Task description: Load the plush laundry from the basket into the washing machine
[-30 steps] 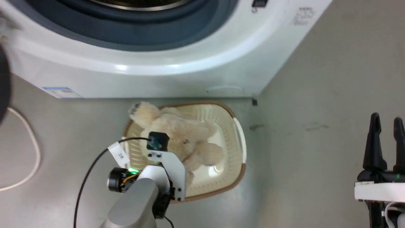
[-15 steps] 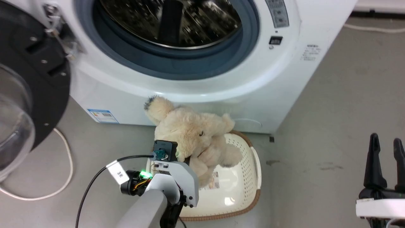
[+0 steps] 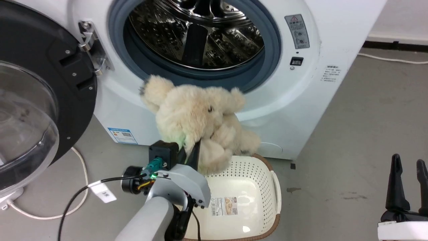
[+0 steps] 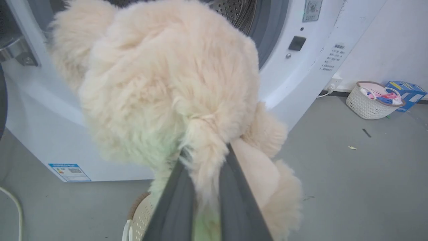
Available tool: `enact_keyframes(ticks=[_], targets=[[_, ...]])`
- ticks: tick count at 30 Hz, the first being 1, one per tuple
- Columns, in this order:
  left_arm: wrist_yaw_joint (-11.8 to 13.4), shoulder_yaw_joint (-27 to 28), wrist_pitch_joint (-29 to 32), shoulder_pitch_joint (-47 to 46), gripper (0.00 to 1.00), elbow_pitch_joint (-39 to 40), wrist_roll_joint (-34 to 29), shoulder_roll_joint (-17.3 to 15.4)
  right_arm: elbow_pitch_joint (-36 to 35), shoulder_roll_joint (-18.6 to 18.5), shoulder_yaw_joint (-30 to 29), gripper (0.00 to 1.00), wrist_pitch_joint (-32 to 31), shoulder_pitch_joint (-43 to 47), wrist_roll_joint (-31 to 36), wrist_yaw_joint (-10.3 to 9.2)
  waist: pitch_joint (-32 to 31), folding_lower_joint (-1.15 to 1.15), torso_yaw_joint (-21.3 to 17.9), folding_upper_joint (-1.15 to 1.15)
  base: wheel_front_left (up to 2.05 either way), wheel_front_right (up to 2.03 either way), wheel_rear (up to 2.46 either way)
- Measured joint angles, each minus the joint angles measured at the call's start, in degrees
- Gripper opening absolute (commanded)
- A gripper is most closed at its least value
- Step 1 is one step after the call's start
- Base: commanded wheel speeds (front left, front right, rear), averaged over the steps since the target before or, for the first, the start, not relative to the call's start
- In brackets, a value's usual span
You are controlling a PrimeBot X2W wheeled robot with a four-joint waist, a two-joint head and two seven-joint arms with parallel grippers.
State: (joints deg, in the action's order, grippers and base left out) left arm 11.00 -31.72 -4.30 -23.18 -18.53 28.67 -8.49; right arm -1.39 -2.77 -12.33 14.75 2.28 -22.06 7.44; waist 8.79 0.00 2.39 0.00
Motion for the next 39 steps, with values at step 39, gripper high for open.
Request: enact_keyframes(ticks=[39], targets=[[-1.2, 8.0, -5.4, -32.7, 0.00, -14.4, -2.9, -6.7, -2.5, 0.0, 0.8, 1.00, 0.0, -5.4, -0.8, 0.00, 14.3, 0.01, -9.7, 0.00, 0.00, 0.00, 0.00]])
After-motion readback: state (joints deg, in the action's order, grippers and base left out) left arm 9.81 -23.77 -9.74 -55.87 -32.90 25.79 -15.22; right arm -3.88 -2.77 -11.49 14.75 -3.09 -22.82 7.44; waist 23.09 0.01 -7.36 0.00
